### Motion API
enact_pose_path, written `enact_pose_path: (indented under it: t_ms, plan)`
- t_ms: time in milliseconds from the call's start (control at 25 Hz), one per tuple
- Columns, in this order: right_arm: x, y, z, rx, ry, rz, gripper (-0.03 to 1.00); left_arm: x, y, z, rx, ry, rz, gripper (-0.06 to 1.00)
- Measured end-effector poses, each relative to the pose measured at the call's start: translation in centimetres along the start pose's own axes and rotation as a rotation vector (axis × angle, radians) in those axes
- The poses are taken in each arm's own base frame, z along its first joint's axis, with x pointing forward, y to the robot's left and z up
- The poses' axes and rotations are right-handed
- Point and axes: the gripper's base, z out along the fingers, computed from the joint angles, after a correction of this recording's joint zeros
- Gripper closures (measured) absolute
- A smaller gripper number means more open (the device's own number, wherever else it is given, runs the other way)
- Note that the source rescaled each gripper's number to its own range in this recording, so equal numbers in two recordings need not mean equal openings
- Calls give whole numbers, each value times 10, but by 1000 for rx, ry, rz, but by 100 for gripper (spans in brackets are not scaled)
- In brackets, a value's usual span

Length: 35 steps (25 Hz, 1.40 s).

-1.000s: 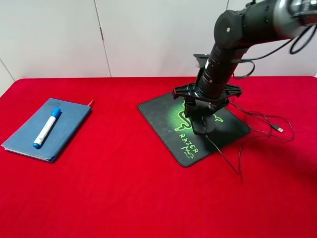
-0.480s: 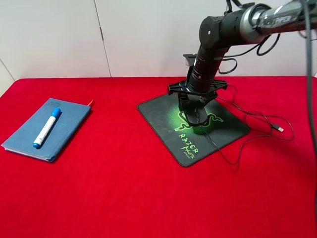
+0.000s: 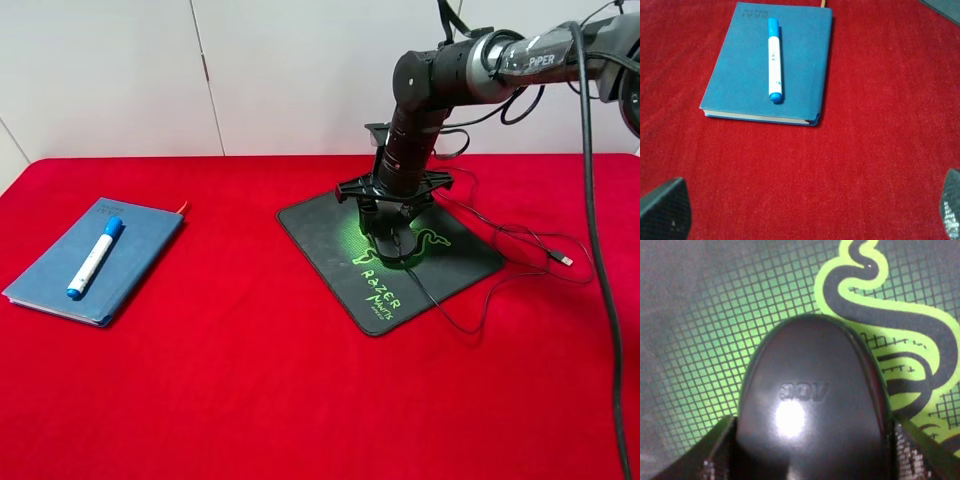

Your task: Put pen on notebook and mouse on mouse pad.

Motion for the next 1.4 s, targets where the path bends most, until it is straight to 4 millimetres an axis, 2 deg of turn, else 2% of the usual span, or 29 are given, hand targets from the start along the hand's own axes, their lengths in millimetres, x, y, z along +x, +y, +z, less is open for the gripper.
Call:
enact_pose_path:
  t_ms: [80, 120, 200, 240, 280, 360, 520, 680, 960, 1240, 1400]
  plan:
    - [0, 0, 1, 0, -3, 0, 96, 0, 0, 0, 0, 0, 0, -5]
    - [-1, 0, 1, 1, -6, -2, 88, 0, 0, 0, 0, 0, 0, -5]
    - [-1, -1, 1, 6, -16, -7, 37, 0, 0, 0, 0, 0, 0, -5]
    - [-2, -1, 1, 10, -20, -10, 22, 0, 0, 0, 0, 0, 0, -5]
    - [-2, -1, 1, 13, -26, -13, 11, 0, 0, 0, 0, 0, 0, -5]
    - [-3, -1, 0, 16, -30, -16, 1, 0, 0, 0, 0, 0, 0, -5]
    - [-5, -1, -2, 18, -35, -26, -3, 0, 0, 0, 0, 0, 0, -5]
    - [-8, 1, -17, 20, -12, -36, -3, 0, 0, 0, 0, 0, 0, -5]
    - [-13, 6, -70, 15, 18, -65, -3, 0, 0, 0, 0, 0, 0, -5]
    - [-8, 11, -129, -23, -86, -59, -3, 0, 0, 0, 0, 0, 0, -5]
    - [1, 23, -160, -43, -149, -86, -3, 0, 0, 0, 0, 0, 0, -5]
